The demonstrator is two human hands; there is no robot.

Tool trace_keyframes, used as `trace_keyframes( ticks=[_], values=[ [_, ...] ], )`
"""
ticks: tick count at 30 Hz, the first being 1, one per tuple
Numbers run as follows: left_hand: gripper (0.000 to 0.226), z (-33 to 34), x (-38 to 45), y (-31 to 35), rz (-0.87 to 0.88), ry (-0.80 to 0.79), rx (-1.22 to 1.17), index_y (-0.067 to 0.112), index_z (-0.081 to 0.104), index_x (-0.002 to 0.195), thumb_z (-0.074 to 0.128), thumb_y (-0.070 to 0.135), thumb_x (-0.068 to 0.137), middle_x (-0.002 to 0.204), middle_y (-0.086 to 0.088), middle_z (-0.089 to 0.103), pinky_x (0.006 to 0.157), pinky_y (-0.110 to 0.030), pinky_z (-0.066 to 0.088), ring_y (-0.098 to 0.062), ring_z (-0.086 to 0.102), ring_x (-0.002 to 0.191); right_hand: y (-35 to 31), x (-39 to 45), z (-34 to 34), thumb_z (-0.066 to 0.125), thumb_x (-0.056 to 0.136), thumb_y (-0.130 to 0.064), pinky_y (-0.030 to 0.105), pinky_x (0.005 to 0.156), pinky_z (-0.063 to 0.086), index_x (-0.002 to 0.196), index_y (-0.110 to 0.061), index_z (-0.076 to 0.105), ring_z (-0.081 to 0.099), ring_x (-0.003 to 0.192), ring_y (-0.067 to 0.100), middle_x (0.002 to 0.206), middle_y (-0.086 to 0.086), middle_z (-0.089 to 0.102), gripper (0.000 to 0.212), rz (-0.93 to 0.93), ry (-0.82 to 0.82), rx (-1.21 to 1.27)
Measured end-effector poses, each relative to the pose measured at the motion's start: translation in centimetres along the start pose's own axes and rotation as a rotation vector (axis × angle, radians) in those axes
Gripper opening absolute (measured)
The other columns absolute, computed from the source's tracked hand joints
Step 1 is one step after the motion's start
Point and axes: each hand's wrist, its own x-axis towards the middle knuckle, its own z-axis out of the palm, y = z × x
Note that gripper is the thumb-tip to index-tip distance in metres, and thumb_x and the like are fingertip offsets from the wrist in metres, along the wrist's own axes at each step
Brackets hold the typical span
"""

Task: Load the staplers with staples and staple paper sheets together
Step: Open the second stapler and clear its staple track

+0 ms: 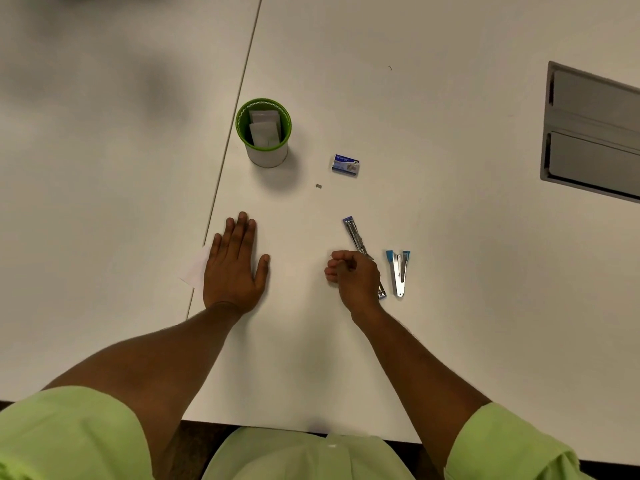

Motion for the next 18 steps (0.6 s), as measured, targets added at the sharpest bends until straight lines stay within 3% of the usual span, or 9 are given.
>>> trace_keyframes(
  ticks=[3, 5, 8, 13, 18],
  values=[
    [0.070, 0.0, 0.0, 0.0, 0.002, 0.003, -0.002, 0.021, 0.008, 0.161, 0.031, 0.047, 0.100, 0.169, 0.004, 0.003, 0.127, -0.039, 0.008, -0.017, 0.001, 0.156, 0.2, 0.5, 0.1, 0.059, 0.091, -0.006, 0.032, 0.069, 0.060, 0.089, -0.016, 0.070, 0.072, 0.069, 0.015, 0.080, 0.002, 0.073, 0.015, -0.049, 0.088, -0.128],
    [0.070, 0.0, 0.0, 0.0, 0.003, 0.005, -0.004, 0.020, 0.009, 0.161, 0.031, 0.048, 0.100, 0.169, 0.004, 0.003, 0.127, -0.039, 0.009, -0.017, 0.001, 0.156, 0.1, 0.8, 0.3, 0.070, 0.087, -0.021, 0.028, 0.067, 0.055, 0.078, -0.025, 0.066, 0.067, 0.066, 0.006, 0.070, -0.010, 0.068, 0.011, -0.096, 0.139, -0.256],
    [0.070, 0.0, -0.1, 0.0, 0.002, 0.006, -0.009, 0.020, 0.009, 0.161, 0.032, 0.047, 0.100, 0.169, 0.004, 0.002, 0.127, -0.040, 0.009, -0.017, 0.002, 0.156, -0.4, 1.2, 0.4, 0.080, 0.080, -0.038, 0.020, 0.060, 0.041, 0.066, -0.030, 0.057, 0.056, 0.059, -0.003, 0.059, -0.018, 0.058, 0.029, -0.110, 0.179, -0.384],
    [0.071, 0.0, 0.0, 0.0, 0.007, 0.011, 0.002, 0.019, 0.009, 0.161, 0.033, 0.046, 0.100, 0.169, 0.003, 0.003, 0.127, -0.039, 0.009, -0.018, 0.002, 0.156, -1.0, 2.3, 0.6, 0.085, 0.074, -0.040, 0.025, 0.068, 0.040, 0.073, -0.022, 0.056, 0.057, 0.071, 0.011, 0.070, -0.011, 0.059, 0.034, -0.063, 0.175, -0.522],
    [0.071, 0.0, 0.0, 0.0, 0.008, 0.012, 0.014, 0.019, 0.009, 0.161, 0.032, 0.046, 0.100, 0.169, 0.002, 0.002, 0.127, -0.039, 0.007, -0.019, 0.002, 0.156, -0.9, 1.9, 0.7, 0.084, 0.078, -0.036, 0.031, 0.067, 0.047, 0.080, -0.016, 0.058, 0.059, 0.073, 0.015, 0.074, -0.008, 0.060, 0.033, -0.150, 0.184, -0.612]
  ],
)
